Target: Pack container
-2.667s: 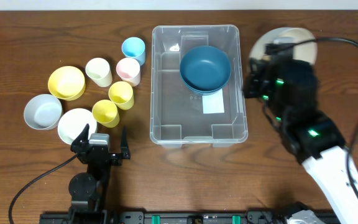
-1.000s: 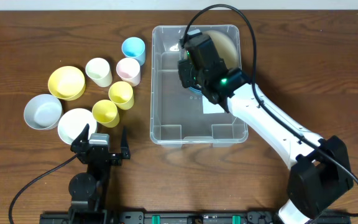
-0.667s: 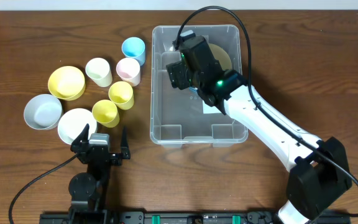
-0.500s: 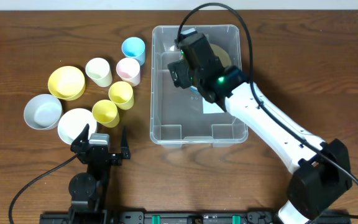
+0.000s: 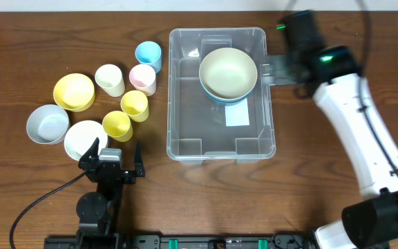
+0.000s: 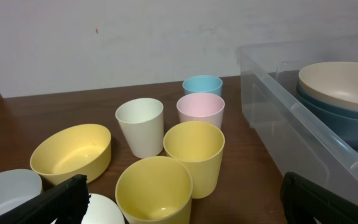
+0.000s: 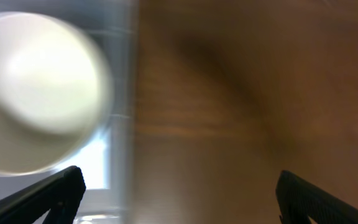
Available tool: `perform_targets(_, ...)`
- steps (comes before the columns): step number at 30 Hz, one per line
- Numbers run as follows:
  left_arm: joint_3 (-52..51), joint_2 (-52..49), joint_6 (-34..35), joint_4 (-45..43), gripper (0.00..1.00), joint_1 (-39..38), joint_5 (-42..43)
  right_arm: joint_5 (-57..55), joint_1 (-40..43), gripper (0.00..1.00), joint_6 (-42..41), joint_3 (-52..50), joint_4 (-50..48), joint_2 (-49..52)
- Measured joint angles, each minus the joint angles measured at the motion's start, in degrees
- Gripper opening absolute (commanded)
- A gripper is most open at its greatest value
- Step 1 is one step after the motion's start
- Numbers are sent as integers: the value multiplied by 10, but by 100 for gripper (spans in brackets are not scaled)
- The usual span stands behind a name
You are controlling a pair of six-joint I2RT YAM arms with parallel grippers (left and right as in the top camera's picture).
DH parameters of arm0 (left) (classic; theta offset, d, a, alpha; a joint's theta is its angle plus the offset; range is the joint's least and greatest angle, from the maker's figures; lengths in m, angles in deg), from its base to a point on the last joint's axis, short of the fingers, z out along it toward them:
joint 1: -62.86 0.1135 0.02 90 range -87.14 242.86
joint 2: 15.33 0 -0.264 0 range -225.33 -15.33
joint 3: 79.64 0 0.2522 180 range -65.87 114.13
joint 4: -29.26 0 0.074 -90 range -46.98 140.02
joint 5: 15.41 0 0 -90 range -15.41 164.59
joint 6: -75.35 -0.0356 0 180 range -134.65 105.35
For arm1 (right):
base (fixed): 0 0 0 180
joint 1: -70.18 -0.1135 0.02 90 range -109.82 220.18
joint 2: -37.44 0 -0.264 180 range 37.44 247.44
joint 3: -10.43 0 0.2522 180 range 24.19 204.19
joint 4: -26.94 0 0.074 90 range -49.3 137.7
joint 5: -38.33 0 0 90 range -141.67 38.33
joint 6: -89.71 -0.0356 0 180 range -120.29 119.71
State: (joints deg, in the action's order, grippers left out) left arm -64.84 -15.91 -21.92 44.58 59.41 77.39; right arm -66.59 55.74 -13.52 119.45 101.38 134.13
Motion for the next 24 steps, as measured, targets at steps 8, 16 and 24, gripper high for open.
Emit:
perform_targets(8,0,0,0,0,98,0,0,0,167,99,-2,0,68,0)
perform_targets(16,0,0,0,0,98,0,0,1,235,99,-2,0,70,0)
perform_targets(24,0,0,0,0,98,0,0,1,239,99,-2,0,70,0)
